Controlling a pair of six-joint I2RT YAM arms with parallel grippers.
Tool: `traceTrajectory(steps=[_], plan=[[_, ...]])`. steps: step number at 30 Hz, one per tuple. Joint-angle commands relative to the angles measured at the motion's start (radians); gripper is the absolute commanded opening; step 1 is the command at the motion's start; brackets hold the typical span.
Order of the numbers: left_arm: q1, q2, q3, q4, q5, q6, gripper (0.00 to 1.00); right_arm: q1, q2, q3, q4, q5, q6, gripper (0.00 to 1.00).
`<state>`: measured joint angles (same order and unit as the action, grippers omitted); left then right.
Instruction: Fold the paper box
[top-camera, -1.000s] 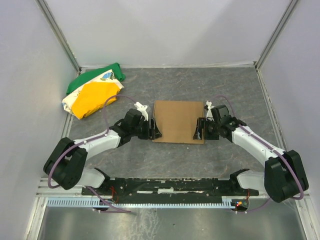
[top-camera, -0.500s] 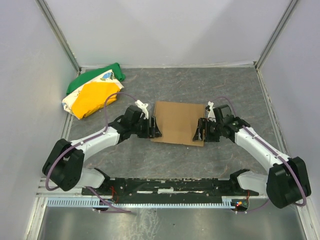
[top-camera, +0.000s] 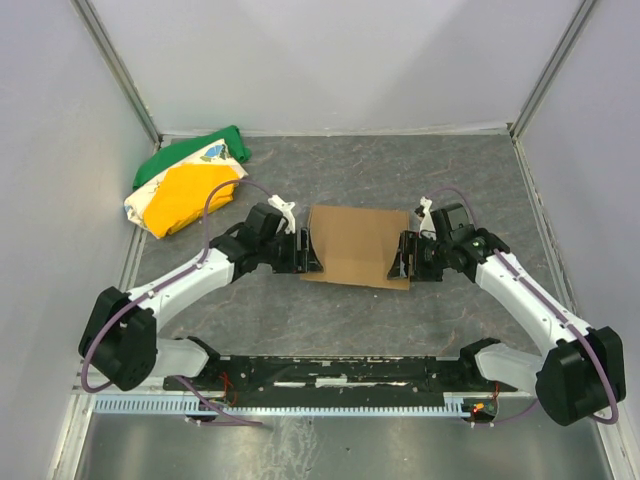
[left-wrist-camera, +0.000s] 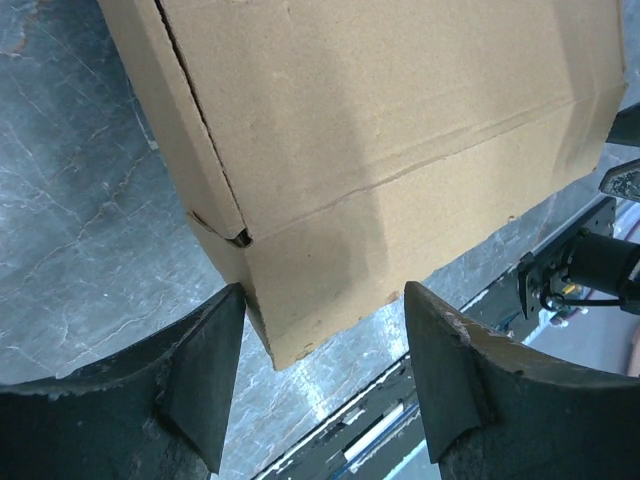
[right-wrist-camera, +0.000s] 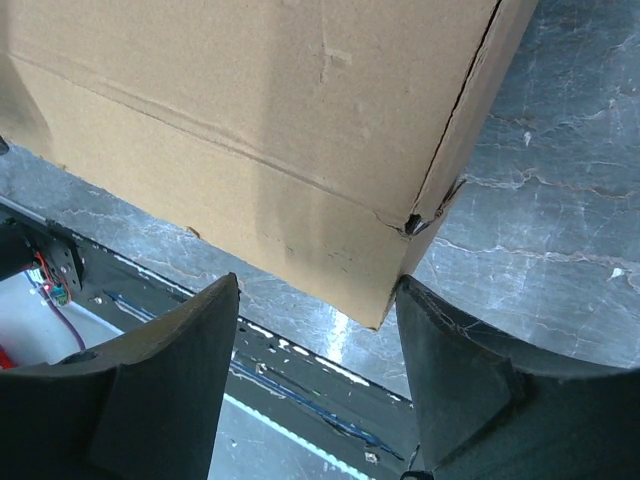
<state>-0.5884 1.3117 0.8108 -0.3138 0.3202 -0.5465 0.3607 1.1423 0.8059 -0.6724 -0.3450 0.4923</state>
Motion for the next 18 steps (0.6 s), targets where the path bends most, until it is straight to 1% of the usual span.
traceTrajectory(steps=[1, 3, 6, 9, 12, 14, 16, 18], plan=[[0.002, -0.014, 0.023, 0.041, 0.149, -0.059, 0.7, 0.009, 0.003, 0.041, 0.04, -0.122, 0.036, 0.71], [0.014, -0.012, -0.005, 0.081, 0.193, -0.085, 0.69, 0.008, 0.014, 0.031, 0.061, -0.161, 0.049, 0.7], [0.038, -0.016, -0.044, 0.134, 0.256, -0.124, 0.65, 0.009, 0.02, 0.016, 0.079, -0.191, 0.072, 0.65], [0.068, -0.04, -0.069, 0.165, 0.309, -0.151, 0.62, 0.008, 0.011, 0.014, 0.078, -0.197, 0.087, 0.57], [0.095, -0.067, -0.082, 0.171, 0.333, -0.158, 0.62, 0.006, 0.0, 0.021, 0.062, -0.184, 0.085, 0.56], [0.098, -0.075, -0.08, 0.146, 0.302, -0.136, 0.63, 0.007, -0.002, 0.016, 0.062, -0.161, 0.08, 0.57], [0.098, -0.066, -0.071, 0.088, 0.261, -0.096, 0.63, 0.007, 0.016, 0.011, 0.063, -0.155, 0.069, 0.57], [0.097, -0.056, -0.057, 0.034, 0.19, -0.05, 0.63, 0.007, 0.028, 0.002, 0.071, -0.141, 0.057, 0.59]])
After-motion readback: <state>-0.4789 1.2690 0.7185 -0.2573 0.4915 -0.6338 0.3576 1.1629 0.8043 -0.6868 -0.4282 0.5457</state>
